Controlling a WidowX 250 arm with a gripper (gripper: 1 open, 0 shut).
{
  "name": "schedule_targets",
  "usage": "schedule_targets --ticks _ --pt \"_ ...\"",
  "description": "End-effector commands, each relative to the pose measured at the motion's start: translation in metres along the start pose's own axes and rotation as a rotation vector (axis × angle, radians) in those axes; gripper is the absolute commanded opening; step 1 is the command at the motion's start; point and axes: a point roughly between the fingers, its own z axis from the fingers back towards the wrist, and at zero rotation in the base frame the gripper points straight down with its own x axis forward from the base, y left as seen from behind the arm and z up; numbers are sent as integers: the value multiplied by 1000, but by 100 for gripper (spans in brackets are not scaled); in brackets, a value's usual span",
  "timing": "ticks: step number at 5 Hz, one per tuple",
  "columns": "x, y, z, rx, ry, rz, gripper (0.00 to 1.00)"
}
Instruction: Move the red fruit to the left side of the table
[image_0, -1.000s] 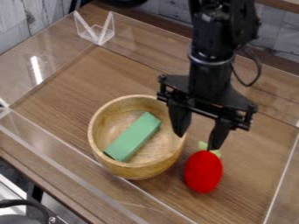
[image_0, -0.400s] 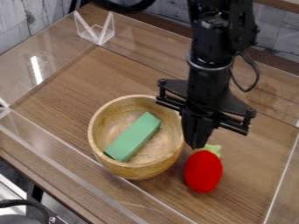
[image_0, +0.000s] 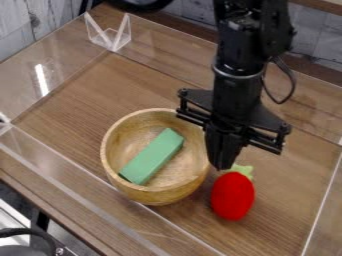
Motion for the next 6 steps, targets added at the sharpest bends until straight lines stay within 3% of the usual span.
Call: schedule_targets --ticks 1,5,6 --pt "4 1 15 -15 -46 5 0" --pt "4 7 31 -20 -64 14 0" --pt "3 7 26 -18 -57 9 100"
